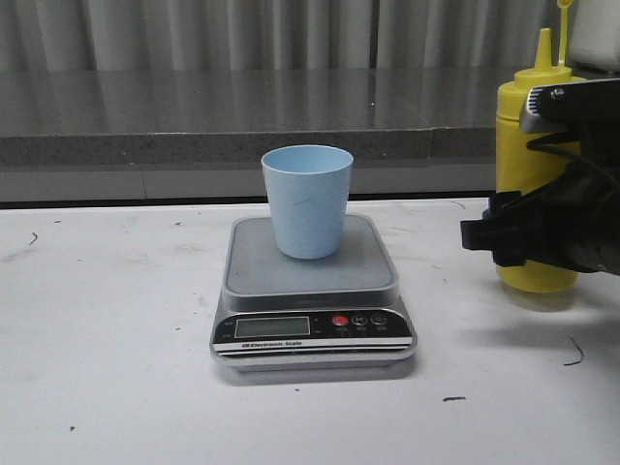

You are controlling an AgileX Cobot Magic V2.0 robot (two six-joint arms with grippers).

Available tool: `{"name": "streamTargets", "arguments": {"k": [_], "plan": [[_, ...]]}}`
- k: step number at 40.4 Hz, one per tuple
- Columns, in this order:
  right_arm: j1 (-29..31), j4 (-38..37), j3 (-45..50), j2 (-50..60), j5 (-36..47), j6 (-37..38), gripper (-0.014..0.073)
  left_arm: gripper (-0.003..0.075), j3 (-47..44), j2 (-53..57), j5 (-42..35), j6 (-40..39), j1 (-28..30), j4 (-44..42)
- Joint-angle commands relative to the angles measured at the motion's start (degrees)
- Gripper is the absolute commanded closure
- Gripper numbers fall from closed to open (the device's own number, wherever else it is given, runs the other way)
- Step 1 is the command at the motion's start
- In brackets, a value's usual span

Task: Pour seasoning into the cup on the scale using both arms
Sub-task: 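Lower the yellow bottle back down to the table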

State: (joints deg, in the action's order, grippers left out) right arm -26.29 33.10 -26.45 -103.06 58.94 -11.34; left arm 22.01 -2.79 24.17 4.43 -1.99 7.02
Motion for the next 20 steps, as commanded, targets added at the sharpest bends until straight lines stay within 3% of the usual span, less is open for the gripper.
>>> {"name": "streamTargets", "arguments": {"k": [1, 20], "plan": [[0.01, -2.53, -1.5, 2.19, 8.1, 2.28, 0.0464, 0.074, 1.4, -0.68, -4.58, -0.26, 0.18, 0.68], [0.64, -3.23, -4.72, -1.01, 7.75, 4.02, 0.0464, 0.074, 1.4, -0.68, -4.58, -0.26, 0.18, 0.68]]}}
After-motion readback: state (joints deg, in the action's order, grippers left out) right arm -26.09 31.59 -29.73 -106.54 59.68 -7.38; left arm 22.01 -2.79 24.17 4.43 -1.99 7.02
